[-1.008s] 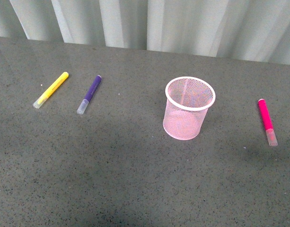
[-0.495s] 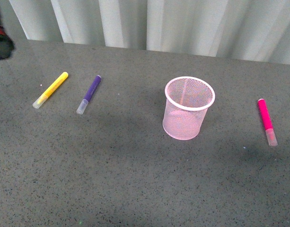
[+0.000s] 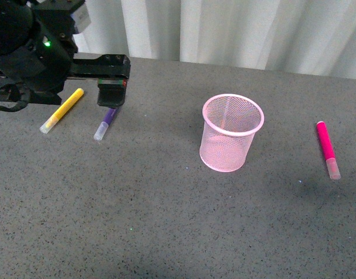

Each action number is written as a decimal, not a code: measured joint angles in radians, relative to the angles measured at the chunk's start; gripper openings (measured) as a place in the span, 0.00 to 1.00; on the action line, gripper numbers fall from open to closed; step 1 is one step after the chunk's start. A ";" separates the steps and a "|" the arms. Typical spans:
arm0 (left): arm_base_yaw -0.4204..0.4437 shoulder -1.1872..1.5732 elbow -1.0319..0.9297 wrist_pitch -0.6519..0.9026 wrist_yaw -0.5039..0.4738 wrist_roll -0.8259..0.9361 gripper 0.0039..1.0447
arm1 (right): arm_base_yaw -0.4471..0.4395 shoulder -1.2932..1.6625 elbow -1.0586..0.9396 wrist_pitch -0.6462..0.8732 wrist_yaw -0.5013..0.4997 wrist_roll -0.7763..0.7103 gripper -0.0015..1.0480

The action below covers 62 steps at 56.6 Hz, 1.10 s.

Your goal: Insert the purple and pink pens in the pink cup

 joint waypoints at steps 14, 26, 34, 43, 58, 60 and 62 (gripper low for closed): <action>-0.025 0.146 0.155 -0.069 -0.032 0.063 0.94 | 0.000 0.000 0.000 0.000 0.000 0.000 0.93; -0.012 0.285 0.343 -0.141 -0.014 0.146 0.94 | 0.000 0.000 0.000 0.000 0.000 0.000 0.93; 0.003 0.369 0.432 -0.175 -0.031 0.198 0.94 | 0.000 0.000 0.000 0.000 0.000 0.000 0.93; 0.027 0.431 0.506 -0.203 -0.034 0.233 0.94 | 0.000 0.000 0.000 0.000 0.000 0.000 0.93; 0.039 0.510 0.616 -0.246 -0.054 0.238 0.94 | 0.000 0.000 0.000 0.000 0.000 0.000 0.93; 0.039 0.519 0.628 -0.253 -0.054 0.238 0.94 | 0.000 0.000 0.000 0.000 0.000 0.000 0.93; 0.039 0.528 0.637 -0.256 -0.054 0.238 0.94 | 0.000 0.000 0.000 0.000 0.000 0.000 0.93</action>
